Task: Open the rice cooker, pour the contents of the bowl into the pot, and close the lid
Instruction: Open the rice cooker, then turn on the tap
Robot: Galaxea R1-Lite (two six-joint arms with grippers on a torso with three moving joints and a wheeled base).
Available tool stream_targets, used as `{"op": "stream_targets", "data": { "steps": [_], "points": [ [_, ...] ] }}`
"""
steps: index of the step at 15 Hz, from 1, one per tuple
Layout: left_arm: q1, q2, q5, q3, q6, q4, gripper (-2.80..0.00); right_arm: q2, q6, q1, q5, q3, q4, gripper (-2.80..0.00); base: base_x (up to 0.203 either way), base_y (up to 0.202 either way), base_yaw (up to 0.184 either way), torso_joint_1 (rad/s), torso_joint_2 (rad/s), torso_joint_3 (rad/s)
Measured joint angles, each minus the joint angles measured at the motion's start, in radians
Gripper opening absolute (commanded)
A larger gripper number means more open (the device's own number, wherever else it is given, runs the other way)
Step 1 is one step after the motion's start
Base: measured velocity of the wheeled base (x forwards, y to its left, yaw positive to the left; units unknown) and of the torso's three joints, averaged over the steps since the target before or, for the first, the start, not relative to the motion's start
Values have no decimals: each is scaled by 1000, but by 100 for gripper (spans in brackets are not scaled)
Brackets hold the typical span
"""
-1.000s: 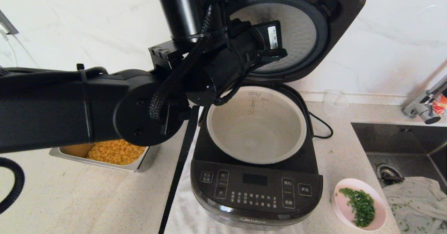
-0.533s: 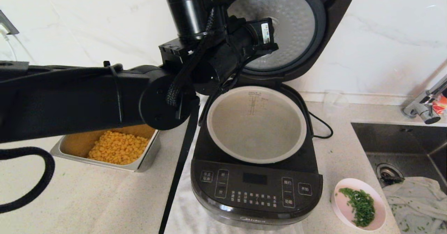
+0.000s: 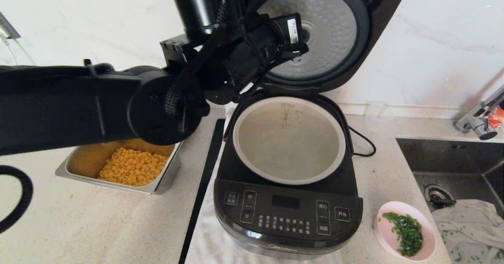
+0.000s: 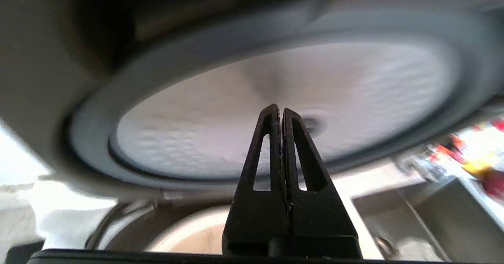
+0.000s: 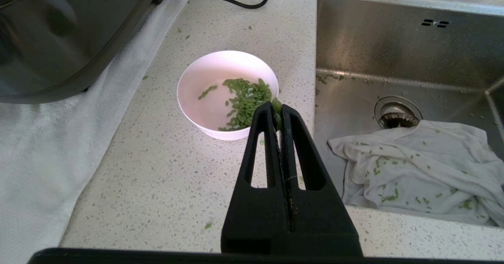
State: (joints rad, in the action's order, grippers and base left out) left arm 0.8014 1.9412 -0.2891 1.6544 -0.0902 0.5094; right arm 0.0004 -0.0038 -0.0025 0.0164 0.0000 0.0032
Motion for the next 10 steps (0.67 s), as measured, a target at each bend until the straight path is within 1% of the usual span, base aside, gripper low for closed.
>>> {"op": "stream_targets", "data": {
  "steps": [2, 3, 5, 7, 9, 10],
  "points": [
    [31, -94, 0, -73, 0, -51, -280, 0, -1, 0, 0, 0, 0, -280, 0, 0, 0, 0, 0, 0],
    [48, -153, 0, -129, 2, -85, -280, 0, 0, 0, 0, 0, 0, -280, 0, 0, 0, 0, 0, 0],
    [78, -280, 0, -263, 6, -141, -280, 0, 0, 0, 0, 0, 0, -280, 0, 0, 0, 0, 0, 0],
    [94, -417, -8, -416, 13, -170, -280, 0, 0, 0, 0, 0, 0, -280, 0, 0, 0, 0, 0, 0],
    [91, -574, -48, -559, 23, -208, -280, 0, 0, 0, 0, 0, 0, -280, 0, 0, 0, 0, 0, 0],
    [70, -652, -79, -618, 29, -238, -280, 0, 0, 0, 0, 0, 0, -280, 0, 0, 0, 0, 0, 0]
  ]
}}
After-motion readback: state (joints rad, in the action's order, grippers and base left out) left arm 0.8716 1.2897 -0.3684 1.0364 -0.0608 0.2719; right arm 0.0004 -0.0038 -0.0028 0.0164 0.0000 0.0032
